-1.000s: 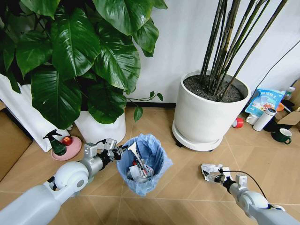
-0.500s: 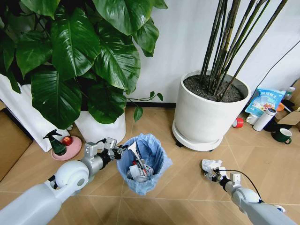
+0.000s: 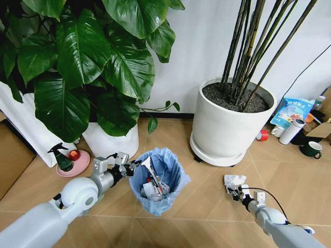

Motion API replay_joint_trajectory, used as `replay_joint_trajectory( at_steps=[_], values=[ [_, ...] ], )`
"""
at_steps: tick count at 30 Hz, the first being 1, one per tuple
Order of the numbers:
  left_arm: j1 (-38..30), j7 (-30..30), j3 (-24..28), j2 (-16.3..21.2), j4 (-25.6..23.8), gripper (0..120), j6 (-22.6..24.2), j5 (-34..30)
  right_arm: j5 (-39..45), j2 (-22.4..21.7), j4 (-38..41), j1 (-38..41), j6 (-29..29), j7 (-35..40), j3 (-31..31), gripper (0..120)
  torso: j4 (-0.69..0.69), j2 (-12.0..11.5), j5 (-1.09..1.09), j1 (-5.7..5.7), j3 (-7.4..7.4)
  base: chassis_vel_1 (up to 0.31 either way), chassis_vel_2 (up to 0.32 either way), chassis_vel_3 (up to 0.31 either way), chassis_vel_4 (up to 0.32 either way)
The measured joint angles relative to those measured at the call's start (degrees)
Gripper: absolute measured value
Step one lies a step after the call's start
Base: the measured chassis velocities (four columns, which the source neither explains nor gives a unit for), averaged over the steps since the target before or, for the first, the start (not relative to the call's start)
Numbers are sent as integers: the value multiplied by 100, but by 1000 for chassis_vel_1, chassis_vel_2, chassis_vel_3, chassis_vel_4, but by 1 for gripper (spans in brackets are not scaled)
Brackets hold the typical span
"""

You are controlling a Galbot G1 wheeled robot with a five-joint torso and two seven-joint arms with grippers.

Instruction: Pick up the trash bin and place the garbage on the floor into it.

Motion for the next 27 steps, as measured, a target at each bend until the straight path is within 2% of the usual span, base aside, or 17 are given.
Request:
replay_joint_trajectory(
  at_steps=[12,16,21,25,27],
  values=[
    [18,8,-28,50,-66,0,0,-4,-250,-34,313,-227,150,-48,126,0,-1,0,0,0,0,0,0,0,0],
    [12,7,-30,58,-73,0,0,-13,-309,-154,670,-375,212,-96,221,0,0,0,0,0,0,0,0,0,0],
    [62,-18,-36,67,-90,0,5,-13,-485,-485,1333,-684,517,-484,332,0,-1,0,1,0,0,0,0,0,0],
    [95,-51,-14,57,-53,0,15,20,-434,-1062,2089,-919,808,-1263,413,0,0,1,1,0,0,0,0,0,0],
    [93,-61,-1,48,-36,0,17,24,-408,-1177,2230,-957,850,-1407,435,0,0,1,0,0,0,0,0,0,0]
  ],
)
